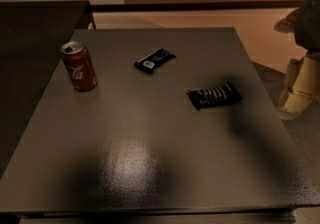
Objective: Pick coke can
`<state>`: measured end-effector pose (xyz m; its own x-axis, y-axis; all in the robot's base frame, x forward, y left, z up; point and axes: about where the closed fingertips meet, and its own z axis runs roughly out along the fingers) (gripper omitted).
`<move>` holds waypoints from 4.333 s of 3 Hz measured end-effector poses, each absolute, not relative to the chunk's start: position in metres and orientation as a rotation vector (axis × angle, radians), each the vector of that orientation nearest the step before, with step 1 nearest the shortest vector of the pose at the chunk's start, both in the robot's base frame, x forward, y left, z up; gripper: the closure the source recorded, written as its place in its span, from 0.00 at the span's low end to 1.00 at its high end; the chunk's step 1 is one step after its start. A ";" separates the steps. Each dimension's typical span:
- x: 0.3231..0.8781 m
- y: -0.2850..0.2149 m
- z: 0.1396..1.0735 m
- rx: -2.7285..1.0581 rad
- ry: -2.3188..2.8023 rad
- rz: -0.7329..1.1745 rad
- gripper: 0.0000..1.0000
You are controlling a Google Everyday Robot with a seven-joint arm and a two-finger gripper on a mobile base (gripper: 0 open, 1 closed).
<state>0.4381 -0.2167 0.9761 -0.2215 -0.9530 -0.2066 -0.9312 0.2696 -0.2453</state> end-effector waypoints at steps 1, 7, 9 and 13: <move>0.438 -0.217 0.976 -1.725 2.232 -0.098 0.00; 0.530 0.000 0.945 -1.675 1.914 0.296 0.00; 0.559 0.076 0.922 -1.623 1.886 0.437 0.00; 0.580 0.177 0.901 -1.512 1.854 0.549 0.00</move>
Offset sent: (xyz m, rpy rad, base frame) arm 0.0116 0.0397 -0.0076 0.0986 0.0177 0.0325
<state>0.5799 0.1775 0.9011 -0.1002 -0.6834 -0.7231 -0.9669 0.2383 -0.0912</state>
